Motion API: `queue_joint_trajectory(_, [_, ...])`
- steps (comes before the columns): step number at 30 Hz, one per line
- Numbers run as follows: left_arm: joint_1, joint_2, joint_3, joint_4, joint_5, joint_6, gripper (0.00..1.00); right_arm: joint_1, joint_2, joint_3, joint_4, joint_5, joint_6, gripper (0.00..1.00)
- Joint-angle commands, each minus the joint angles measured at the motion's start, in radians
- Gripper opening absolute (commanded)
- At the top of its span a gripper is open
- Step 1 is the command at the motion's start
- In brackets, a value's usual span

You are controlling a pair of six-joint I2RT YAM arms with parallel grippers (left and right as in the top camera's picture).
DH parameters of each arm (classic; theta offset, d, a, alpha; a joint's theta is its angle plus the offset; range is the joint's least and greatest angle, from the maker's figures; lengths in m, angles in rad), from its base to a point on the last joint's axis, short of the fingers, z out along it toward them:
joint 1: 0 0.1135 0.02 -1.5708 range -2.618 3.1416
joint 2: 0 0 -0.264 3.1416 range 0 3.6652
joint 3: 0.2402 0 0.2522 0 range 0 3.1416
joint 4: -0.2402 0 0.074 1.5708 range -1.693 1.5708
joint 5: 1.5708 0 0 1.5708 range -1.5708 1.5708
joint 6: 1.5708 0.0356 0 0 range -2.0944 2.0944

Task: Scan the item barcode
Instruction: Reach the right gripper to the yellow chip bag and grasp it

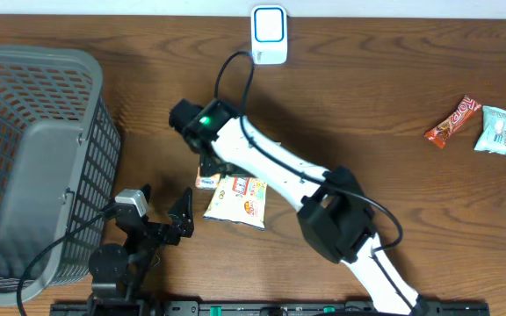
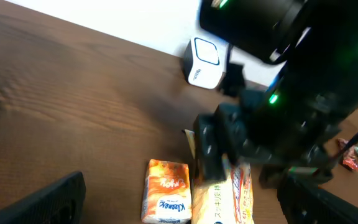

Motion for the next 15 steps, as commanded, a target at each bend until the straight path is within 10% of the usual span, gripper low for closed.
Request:
queue_joint_trajectory(1, [-0.002, 0.001, -0.013, -0.006, -0.006, -0.005, 0.98, -0.002, 0.057, -0.002, -0.016, 0.030, 0.027, 0.83])
queue_joint_trajectory(9, [-0.002, 0.001, -0.013, -0.006, -0.006, -0.005, 0.98, -0.029, 0.092, -0.001, -0.123, 0.071, 0.075, 0.44])
queue_joint_trajectory(13, [-0.002, 0.001, -0.013, -0.006, -0.006, -0.005, 0.98, -0.042, 0.090, 0.003, -0.144, 0.047, 0.028, 0.01])
queue_joint_trajectory(15, [-0.002, 0.001, -0.013, -0.006, -0.006, -0.005, 0.98, -0.058, 0.086, 0.012, -0.143, -0.021, -0.085, 0.01])
